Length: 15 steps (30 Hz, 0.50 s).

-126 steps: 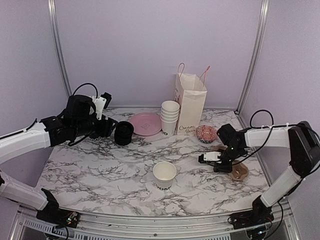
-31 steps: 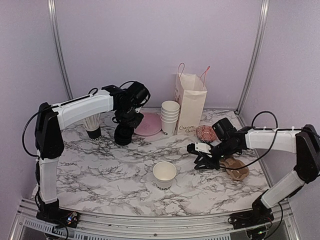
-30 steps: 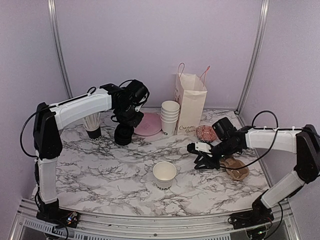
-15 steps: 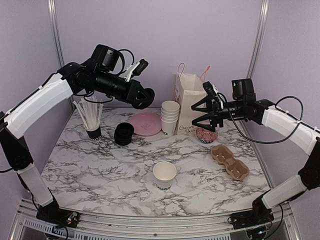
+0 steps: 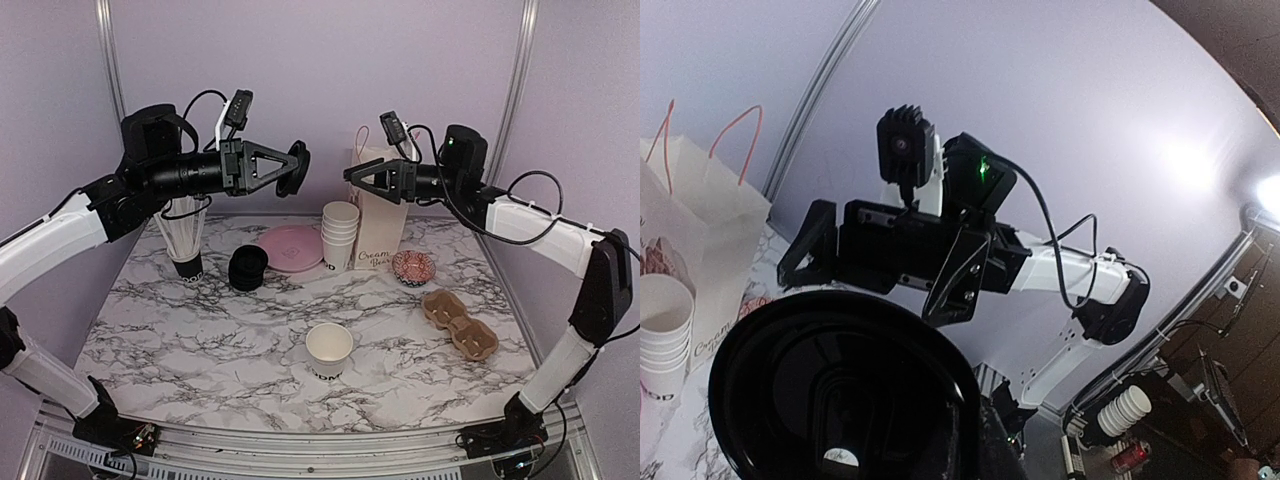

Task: Pack the takeout coffee

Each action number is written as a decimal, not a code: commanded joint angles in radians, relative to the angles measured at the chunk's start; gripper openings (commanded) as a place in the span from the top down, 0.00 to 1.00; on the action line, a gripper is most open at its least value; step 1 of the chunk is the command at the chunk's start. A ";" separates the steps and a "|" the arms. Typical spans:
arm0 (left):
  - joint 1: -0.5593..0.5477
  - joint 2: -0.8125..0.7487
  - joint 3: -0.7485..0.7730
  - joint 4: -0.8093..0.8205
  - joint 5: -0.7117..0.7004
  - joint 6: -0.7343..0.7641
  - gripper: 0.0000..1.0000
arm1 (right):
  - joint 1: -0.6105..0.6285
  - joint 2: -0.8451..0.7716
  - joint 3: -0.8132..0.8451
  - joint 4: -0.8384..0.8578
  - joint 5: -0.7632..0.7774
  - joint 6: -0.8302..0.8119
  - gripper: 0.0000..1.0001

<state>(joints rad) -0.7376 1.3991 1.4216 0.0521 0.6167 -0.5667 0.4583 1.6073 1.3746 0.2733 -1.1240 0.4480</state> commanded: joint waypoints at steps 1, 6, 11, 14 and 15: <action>0.000 -0.029 -0.013 0.233 0.026 -0.105 0.92 | 0.066 0.048 0.068 0.157 -0.033 0.185 0.01; -0.002 -0.024 -0.025 0.254 0.017 -0.130 0.93 | 0.103 0.081 0.116 0.201 -0.036 0.222 0.01; -0.008 -0.005 -0.017 0.271 0.026 -0.145 0.93 | 0.139 0.115 0.177 0.201 -0.033 0.228 0.01; -0.015 0.006 -0.011 0.277 0.026 -0.147 0.93 | 0.155 0.134 0.203 0.195 -0.031 0.226 0.01; -0.016 0.008 -0.011 0.279 0.025 -0.148 0.93 | 0.158 0.136 0.206 0.196 -0.030 0.226 0.01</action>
<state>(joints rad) -0.7433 1.3937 1.4021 0.2665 0.6239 -0.7002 0.5919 1.7294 1.5272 0.4366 -1.1477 0.6544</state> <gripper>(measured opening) 0.074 0.987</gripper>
